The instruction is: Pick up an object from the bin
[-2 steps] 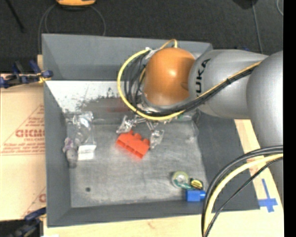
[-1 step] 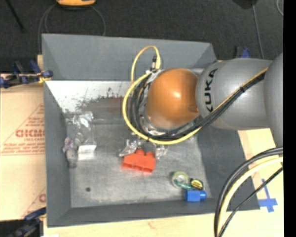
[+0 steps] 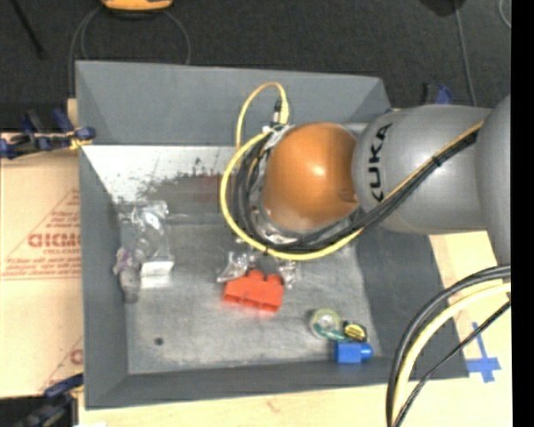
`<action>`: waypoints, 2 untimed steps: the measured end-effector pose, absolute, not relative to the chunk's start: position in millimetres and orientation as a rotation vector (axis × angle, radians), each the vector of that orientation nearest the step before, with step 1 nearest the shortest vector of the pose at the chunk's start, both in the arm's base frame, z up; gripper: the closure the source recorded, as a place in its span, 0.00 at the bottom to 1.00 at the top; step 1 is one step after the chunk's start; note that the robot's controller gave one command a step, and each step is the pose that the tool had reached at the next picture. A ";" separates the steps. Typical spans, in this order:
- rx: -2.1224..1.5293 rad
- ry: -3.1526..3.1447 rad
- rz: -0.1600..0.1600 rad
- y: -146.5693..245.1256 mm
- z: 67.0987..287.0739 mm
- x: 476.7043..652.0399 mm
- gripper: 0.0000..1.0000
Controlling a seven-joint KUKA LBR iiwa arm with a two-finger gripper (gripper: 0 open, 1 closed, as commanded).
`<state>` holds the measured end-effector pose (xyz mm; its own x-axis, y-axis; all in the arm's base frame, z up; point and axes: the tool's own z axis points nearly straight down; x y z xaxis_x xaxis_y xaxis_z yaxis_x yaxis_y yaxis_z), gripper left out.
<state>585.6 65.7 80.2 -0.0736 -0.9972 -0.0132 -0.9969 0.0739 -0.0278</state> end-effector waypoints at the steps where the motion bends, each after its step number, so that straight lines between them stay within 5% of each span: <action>1: -2.129 2.303 -0.004 65.4 112.8 587.4 1.00; 2: -2.122 2.311 -0.003 65.0 126.9 588.7 1.00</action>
Offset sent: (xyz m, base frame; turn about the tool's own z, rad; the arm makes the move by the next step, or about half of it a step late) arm 0.0000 -0.0002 0.0296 0.0002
